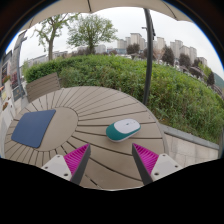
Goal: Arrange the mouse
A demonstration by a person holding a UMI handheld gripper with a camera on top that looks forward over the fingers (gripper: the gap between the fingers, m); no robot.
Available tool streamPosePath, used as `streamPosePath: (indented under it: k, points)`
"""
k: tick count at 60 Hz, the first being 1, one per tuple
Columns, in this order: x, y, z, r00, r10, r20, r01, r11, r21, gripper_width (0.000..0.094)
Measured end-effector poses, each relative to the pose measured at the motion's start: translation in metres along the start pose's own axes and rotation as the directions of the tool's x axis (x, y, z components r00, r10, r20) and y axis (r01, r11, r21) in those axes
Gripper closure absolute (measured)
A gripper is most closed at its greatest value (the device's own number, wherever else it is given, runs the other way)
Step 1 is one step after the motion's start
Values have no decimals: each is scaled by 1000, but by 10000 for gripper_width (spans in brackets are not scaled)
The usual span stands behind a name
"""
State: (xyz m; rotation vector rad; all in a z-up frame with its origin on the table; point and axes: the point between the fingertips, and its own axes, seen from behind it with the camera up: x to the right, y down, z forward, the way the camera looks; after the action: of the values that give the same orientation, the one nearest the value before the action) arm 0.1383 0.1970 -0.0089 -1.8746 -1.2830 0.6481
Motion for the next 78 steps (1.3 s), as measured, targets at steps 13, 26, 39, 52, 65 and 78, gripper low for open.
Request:
streamPosePath:
  k: [13,26,39,52,65,78]
  points:
    - [3,-21,37,1000,9,13,-9,1000,-12,78]
    - [-2,-40,64,999,8,45,-7,1000,-19,78]
    - [-11,-52,82,996,-38,84,40,999,-25,79]
    - [-12,-51,87,995,-60,82,62,998,-25,128]
    - [-6,-67,79,996,-84,43,86,995,-46,524]
    - [-94,-166,27,988,-64,139,58,997,46,525]
